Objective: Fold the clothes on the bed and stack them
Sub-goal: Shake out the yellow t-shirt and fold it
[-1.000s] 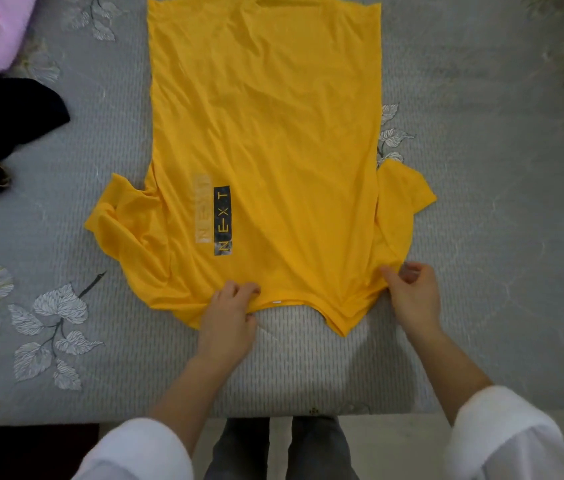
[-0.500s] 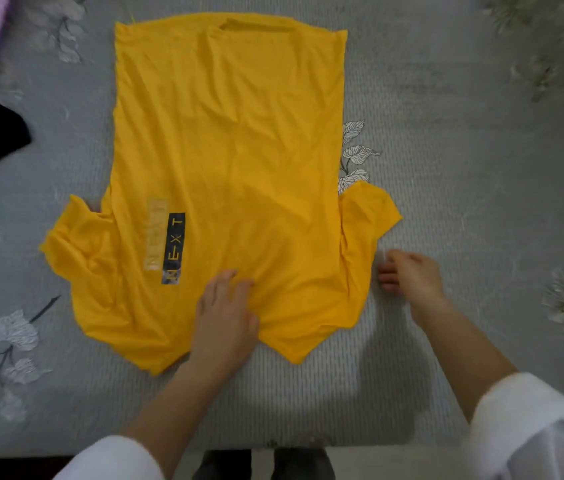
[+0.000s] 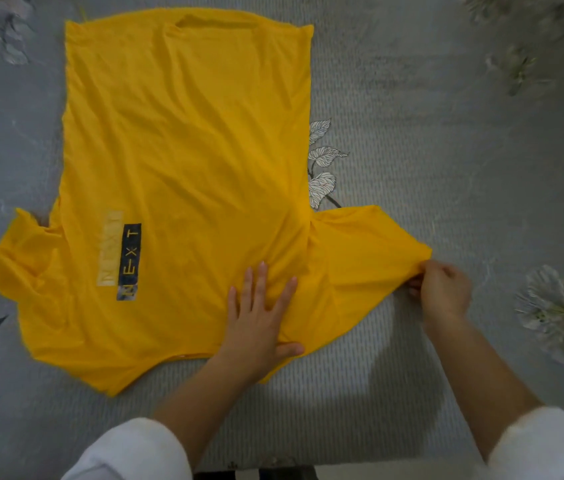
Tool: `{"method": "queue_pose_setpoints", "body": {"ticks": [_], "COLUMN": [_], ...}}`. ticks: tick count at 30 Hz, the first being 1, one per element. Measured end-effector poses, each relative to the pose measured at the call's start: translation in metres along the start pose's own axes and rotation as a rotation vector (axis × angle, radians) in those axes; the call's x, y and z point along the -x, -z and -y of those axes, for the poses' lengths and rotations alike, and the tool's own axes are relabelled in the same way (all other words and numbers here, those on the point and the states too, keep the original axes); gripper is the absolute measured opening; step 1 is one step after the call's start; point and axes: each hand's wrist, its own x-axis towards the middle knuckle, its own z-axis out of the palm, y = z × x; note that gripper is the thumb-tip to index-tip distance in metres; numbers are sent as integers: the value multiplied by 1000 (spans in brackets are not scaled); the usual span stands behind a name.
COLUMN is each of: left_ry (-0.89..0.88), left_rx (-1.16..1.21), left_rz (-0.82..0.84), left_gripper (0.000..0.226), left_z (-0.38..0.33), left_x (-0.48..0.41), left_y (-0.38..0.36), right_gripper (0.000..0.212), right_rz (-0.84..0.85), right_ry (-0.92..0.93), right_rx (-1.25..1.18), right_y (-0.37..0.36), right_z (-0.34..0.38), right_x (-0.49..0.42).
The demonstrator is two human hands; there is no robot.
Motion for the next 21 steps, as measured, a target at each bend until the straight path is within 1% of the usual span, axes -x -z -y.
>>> {"method": "queue_pose_setpoints", "body": {"ticks": [1,3,4,6,7,8,9,11,12,13,14,15,17,21], "left_ry": [1,13,17,17,17,18,22,40,48,50,48,45,46,8], "left_rx": [7,29,33,34,33,30,29,33,30,19,8,6,22,25], "left_rz": [11,24,30,37,38,35,28,18,21,24,27,28,4,-57], "left_gripper": [114,118,120,123,125,126,127,129,131,132,133,134,134,123], "left_z": [-2,-3,-4,-6,-7,-7,-7,-6,-6,-5,-5,-6,-6,-4], "left_x": [0,0,-1,-4,-4,-6,-8,-11,-13,-15,-15,-15,-14,-4], "left_y": [0,2,2,4,6,7,8,10,10,10,9,9,8,4], "right_gripper": [18,18,25,52,61,59,45,4,15,23,26,26,25,29], "right_rz": [18,17,22,98,145,182,202,92,22,-3,0,12,69,104], "right_ry": [29,145,190,228,229,229,248,280,275,265,245,231,175,31], "right_rx": [47,115,131,176,246,307,345,356,336,333,330,341,267,-58], "right_y": [4,2,-1,-7,-11,-13,-13,-8,-3,3,7,10,10,5], "right_z": [-5,-3,2,8,11,14,16,17,14,12,9,7,6,25], "right_x": [-4,-5,-4,-6,-6,-7,-8,-14,-19,-20,-20,-17,-9,11]}}
